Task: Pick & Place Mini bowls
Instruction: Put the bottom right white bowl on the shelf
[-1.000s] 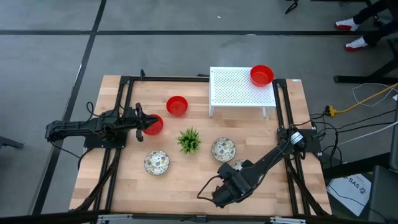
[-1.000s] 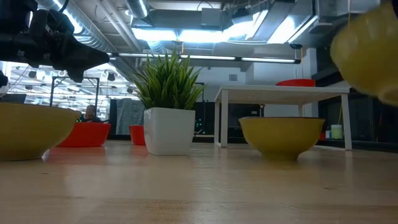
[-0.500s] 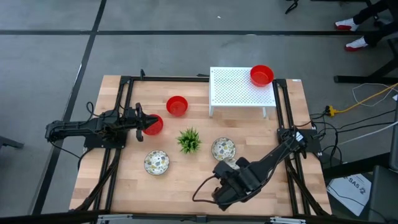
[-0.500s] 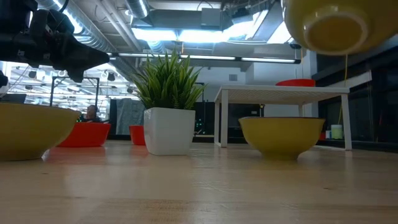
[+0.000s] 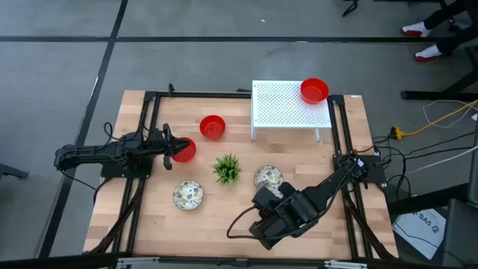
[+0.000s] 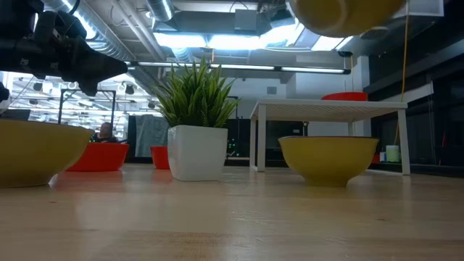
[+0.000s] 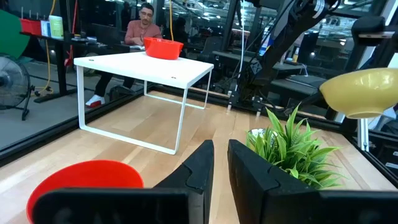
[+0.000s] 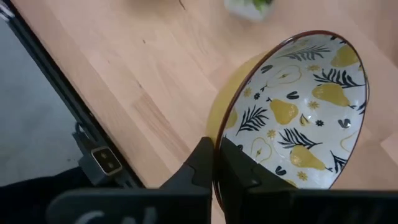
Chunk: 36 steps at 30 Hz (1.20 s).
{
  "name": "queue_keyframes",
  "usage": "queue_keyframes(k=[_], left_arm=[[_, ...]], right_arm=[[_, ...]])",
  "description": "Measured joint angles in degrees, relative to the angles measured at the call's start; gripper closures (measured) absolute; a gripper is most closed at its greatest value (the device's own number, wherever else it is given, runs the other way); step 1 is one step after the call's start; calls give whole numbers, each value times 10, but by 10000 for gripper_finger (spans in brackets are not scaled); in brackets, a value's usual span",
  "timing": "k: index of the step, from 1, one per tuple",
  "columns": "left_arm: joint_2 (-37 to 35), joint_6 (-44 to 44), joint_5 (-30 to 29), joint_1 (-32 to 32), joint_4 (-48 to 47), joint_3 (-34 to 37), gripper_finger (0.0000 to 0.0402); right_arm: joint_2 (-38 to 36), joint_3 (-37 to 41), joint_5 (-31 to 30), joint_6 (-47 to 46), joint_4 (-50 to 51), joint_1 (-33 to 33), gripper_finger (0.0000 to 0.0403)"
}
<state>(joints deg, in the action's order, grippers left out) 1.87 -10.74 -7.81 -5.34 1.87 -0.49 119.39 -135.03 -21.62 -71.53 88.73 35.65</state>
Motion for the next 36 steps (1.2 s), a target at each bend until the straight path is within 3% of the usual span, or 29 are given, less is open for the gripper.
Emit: queue_keyframes(k=[10,32,36], left_arm=[[0,0,0,0,0,0,360],[0,0,0,0,0,0,361],[0,0,0,0,0,0,359]], right_arm=[[-1,0,-29,91,-78,-30,395],[-1,0,-46,420,-256,-151,395],[-1,0,-75,473,-274,-167,395]])
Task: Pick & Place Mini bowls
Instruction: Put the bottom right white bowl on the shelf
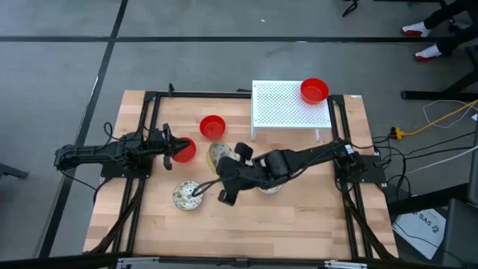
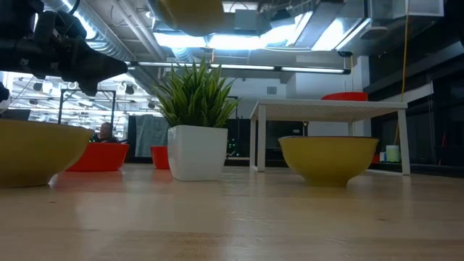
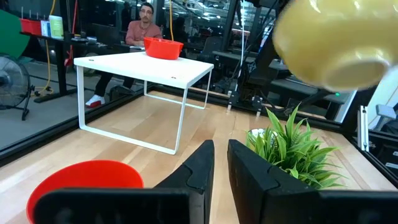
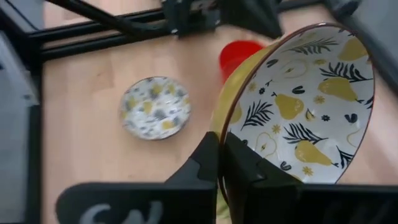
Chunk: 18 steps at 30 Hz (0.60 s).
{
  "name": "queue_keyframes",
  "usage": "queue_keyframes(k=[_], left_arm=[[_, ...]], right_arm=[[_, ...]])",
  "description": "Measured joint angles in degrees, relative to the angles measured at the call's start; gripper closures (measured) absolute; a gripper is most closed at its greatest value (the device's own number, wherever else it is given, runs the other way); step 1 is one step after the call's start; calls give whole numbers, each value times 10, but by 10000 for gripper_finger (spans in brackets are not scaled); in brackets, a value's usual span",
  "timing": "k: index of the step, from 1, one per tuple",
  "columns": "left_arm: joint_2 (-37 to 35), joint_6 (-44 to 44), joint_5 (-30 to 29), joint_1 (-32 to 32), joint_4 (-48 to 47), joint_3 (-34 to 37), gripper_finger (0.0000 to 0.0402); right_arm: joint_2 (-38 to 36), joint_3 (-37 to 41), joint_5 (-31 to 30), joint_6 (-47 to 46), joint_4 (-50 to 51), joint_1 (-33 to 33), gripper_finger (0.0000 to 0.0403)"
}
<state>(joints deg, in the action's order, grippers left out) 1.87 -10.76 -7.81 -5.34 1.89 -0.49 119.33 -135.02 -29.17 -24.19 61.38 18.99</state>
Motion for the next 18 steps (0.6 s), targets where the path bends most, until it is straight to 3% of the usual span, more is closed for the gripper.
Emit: queue_keyframes(k=[18], left_arm=[[0,0,0,0,0,0,357]], right_arm=[[-86,0,-129,148,3,-56,395]])
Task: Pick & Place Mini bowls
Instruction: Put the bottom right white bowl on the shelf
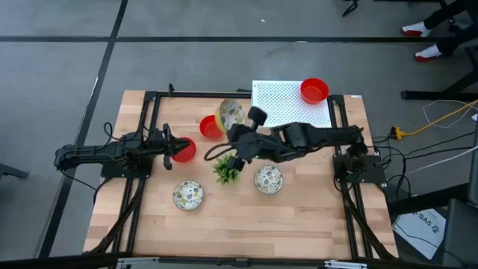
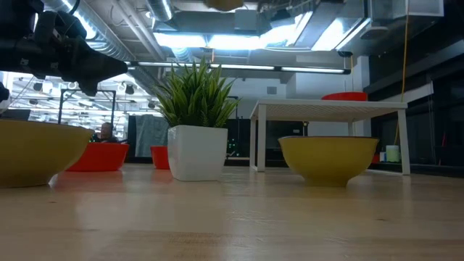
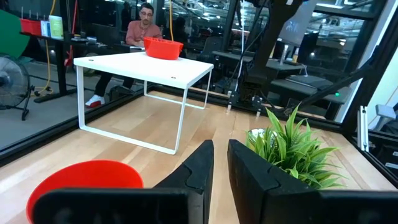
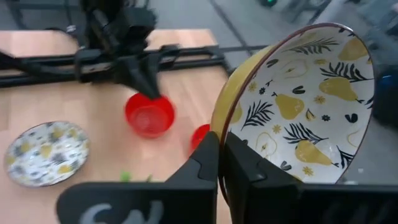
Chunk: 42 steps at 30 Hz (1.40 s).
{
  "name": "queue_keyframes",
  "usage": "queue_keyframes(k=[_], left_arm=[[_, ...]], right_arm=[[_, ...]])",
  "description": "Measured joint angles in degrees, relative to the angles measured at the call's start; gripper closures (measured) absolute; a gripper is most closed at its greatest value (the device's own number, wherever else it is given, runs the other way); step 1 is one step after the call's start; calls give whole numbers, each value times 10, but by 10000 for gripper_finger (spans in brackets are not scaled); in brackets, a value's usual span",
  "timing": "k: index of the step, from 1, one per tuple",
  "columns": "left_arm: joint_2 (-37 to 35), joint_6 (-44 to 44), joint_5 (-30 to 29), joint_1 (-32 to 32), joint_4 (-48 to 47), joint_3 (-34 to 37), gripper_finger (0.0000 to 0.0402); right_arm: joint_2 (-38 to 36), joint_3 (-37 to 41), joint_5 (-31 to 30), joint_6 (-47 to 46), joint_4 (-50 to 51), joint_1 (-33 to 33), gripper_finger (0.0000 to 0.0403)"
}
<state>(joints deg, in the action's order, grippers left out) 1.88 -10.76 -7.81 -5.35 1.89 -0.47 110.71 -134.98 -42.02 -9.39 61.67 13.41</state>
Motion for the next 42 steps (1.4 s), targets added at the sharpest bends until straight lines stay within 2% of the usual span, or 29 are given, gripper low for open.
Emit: queue_keyframes(k=[16,29,36,42], left_arm=[[0,0,0,0,0,0,357],[0,0,0,0,0,0,358],[0,0,0,0,0,0,359],[0,0,0,0,0,0,361]], right_arm=[[-67,0,-128,26,84,-7,392],[-119,0,-186,40,110,-12,392],[-125,0,-186,82,111,-22,392],[-125,0,-140,130,111,-47,392]])
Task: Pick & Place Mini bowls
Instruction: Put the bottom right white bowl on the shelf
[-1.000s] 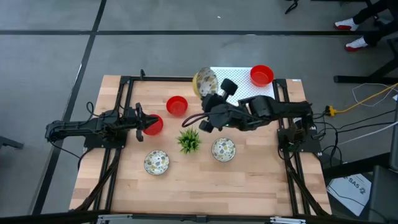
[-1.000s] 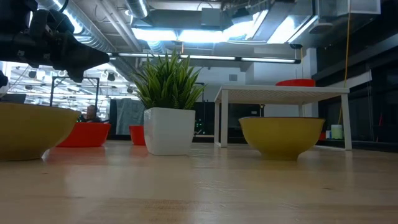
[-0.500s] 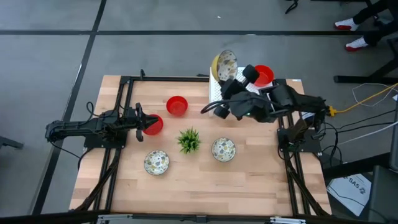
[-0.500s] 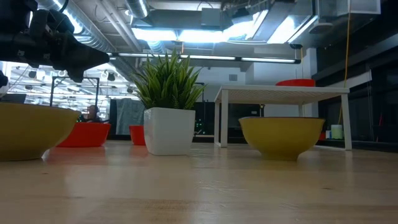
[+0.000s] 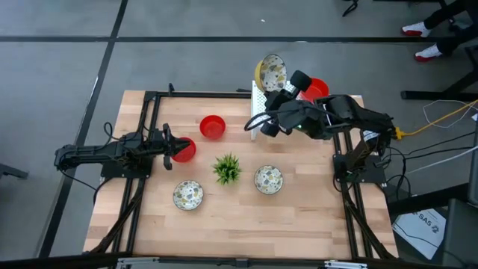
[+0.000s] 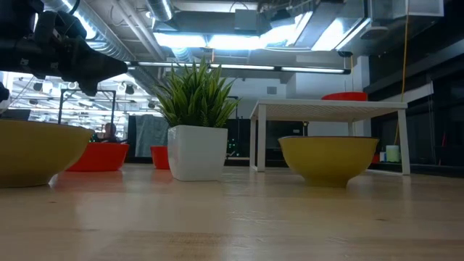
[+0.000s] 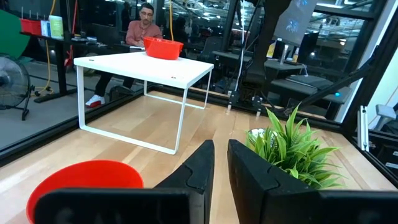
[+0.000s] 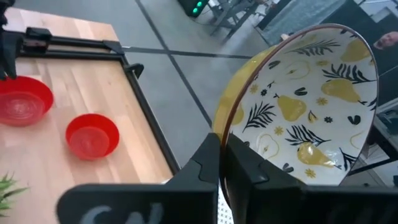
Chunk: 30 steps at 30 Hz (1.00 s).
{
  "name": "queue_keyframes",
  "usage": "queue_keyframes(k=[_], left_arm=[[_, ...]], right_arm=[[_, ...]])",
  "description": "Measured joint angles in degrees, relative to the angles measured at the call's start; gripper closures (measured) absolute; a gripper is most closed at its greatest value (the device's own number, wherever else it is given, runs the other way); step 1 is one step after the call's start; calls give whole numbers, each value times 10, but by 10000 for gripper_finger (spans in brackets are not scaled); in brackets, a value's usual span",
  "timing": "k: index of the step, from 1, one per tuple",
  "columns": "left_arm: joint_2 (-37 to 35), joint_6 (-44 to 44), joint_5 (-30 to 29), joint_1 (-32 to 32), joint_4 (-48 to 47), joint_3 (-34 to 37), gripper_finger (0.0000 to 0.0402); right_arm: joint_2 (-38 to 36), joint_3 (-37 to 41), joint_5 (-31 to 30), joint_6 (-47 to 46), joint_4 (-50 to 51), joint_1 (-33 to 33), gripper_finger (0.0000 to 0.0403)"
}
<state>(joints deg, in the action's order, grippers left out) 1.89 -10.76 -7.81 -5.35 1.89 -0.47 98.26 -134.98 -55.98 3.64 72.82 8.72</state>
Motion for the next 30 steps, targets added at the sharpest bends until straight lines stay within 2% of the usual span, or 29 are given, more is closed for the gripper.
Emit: queue_keyframes(k=[3,12,21,30], left_arm=[[0,0,0,0,0,0,358],[0,0,0,0,0,0,360],[0,0,0,0,0,0,362],[0,0,0,0,0,0,357]], right_arm=[[0,0,9,17,0,-15,392],[2,22,96,46,-2,-69,392],[2,97,141,43,-5,-122,392],[3,154,229,0,31,-171,392]])
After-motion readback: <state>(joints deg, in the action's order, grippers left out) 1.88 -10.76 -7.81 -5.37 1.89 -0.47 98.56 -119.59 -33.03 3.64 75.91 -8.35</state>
